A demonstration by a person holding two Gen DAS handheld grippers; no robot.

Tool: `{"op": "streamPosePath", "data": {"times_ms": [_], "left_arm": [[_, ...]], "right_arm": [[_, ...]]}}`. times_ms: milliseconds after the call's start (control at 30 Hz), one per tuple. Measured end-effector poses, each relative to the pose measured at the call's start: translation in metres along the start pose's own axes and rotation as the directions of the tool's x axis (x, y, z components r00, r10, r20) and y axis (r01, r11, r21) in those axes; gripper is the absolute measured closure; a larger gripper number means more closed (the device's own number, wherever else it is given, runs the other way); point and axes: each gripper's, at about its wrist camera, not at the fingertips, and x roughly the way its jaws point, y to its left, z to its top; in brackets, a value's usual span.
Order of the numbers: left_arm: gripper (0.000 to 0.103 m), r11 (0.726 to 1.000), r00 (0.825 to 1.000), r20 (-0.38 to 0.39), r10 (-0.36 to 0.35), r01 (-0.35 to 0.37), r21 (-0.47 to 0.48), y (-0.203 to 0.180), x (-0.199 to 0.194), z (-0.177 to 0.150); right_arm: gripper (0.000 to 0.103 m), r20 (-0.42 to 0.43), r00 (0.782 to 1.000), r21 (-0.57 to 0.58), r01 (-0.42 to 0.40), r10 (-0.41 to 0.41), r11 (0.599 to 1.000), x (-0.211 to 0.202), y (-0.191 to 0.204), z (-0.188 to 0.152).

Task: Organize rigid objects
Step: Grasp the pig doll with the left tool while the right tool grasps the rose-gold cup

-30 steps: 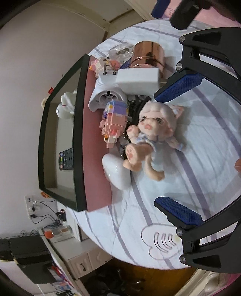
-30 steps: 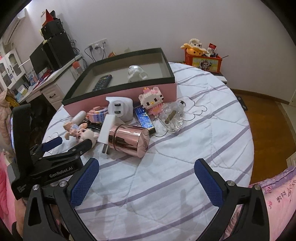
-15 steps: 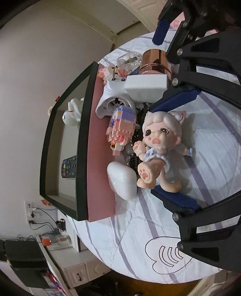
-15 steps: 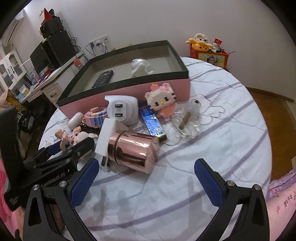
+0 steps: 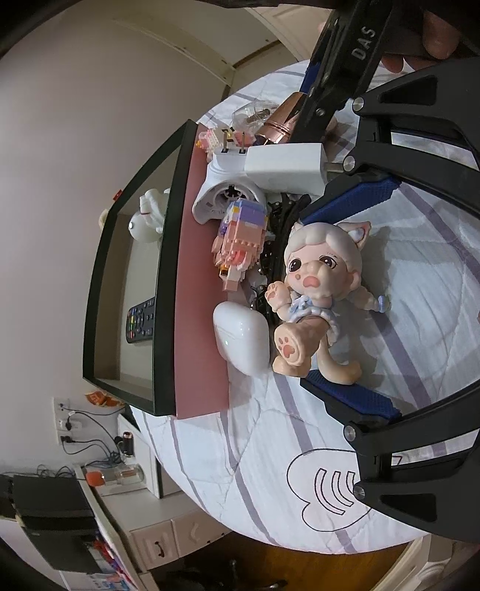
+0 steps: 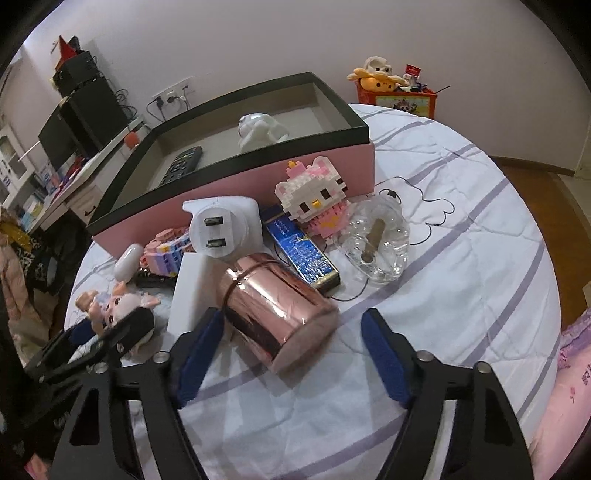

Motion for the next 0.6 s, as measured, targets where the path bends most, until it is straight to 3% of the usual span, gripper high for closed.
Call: {"op": "streamPosePath", "data": {"times_ms": [133,200,300,600], "left_arm": [[0.022,1.000,1.000,-0.003,-0.004,0.004,-0.002,-0.001,0.000,0.000],[0.022,1.000,1.000,-0.003,-0.003,0.003,0.000,-0.001,0.000,0.000],[0.022,1.000,1.000,-0.004,-0.003,0.003,0.002,-0.001,0.000,0.000],[0.022,1.000,1.000,0.002,-0.003,0.003,-0.005,0.002,-0.005,-0.002]], "right_arm": [[0.032,0.003,1.000,-0.012,-0.001,0.001,1.000,0.008,0.003,0.002],[0.043,0.012,1.000,-0.027,-0.012,0.013,1.000,0.008,0.004,0.003],[0.048,0.013,1.000,-0.062,-0.023,0.024,0.998,0.009,0.007,0.003],[0.049,0.016,0.996,-0.065,-0.083,0.085,0.994,-0.005,-0.001,-0.004]]}}
